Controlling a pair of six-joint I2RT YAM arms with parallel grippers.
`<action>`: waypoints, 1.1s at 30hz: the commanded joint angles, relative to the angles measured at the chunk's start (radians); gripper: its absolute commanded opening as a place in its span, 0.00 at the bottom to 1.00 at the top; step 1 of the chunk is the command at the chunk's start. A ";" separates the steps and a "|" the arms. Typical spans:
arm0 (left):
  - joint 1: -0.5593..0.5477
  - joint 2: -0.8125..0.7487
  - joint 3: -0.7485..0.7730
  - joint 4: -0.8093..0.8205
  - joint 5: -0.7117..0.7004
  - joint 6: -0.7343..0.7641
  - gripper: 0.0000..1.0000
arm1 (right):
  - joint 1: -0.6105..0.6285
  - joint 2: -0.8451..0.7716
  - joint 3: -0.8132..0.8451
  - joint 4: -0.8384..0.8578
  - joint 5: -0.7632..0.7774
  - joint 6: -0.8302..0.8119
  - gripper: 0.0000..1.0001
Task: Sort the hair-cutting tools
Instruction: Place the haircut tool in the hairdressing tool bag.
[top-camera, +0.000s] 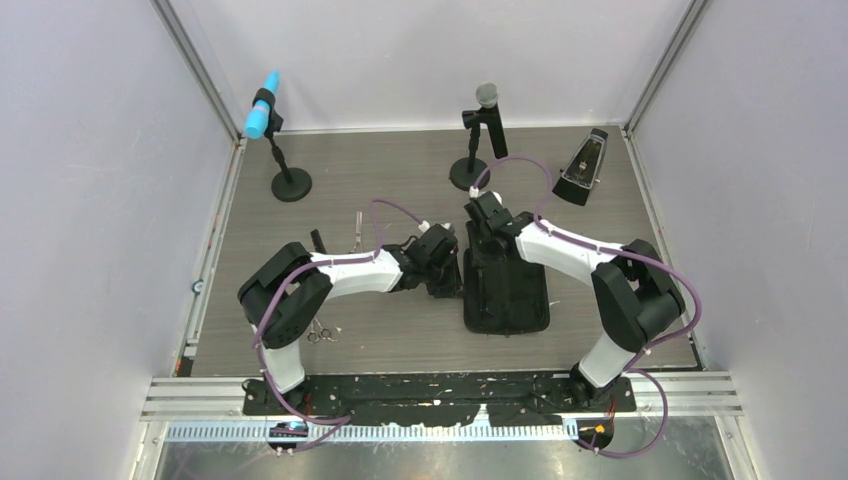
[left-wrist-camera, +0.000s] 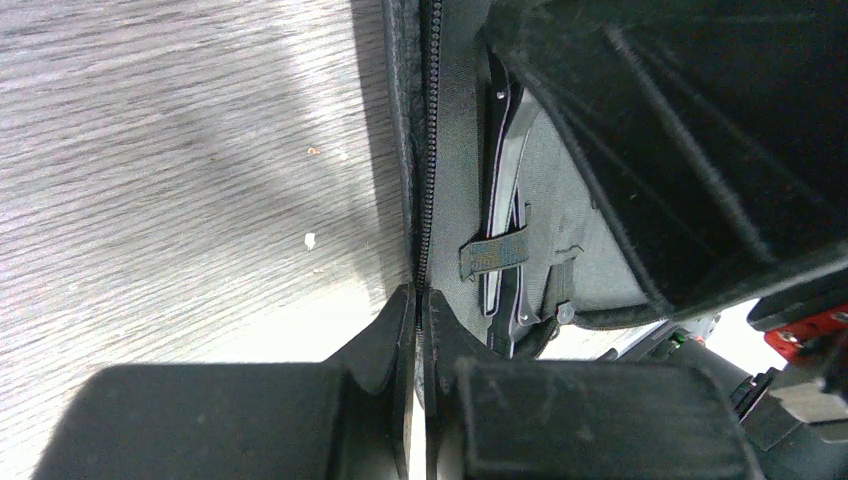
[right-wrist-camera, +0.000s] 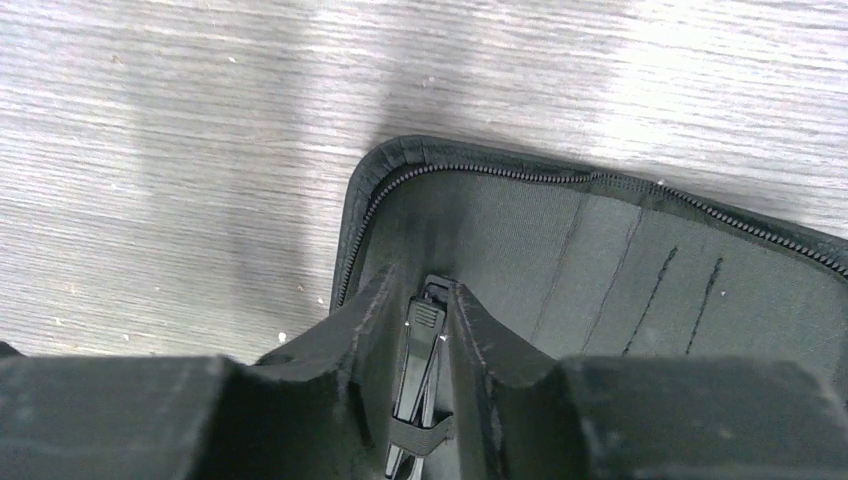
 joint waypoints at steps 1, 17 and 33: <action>0.001 -0.035 0.001 0.039 -0.006 0.000 0.00 | -0.008 -0.015 0.044 0.028 0.005 -0.020 0.29; 0.000 -0.038 -0.004 0.048 -0.008 -0.008 0.00 | -0.006 -0.080 -0.106 0.093 -0.134 0.031 0.06; 0.002 -0.046 -0.025 0.040 -0.031 -0.003 0.00 | 0.008 -0.194 -0.107 0.061 -0.116 0.036 0.28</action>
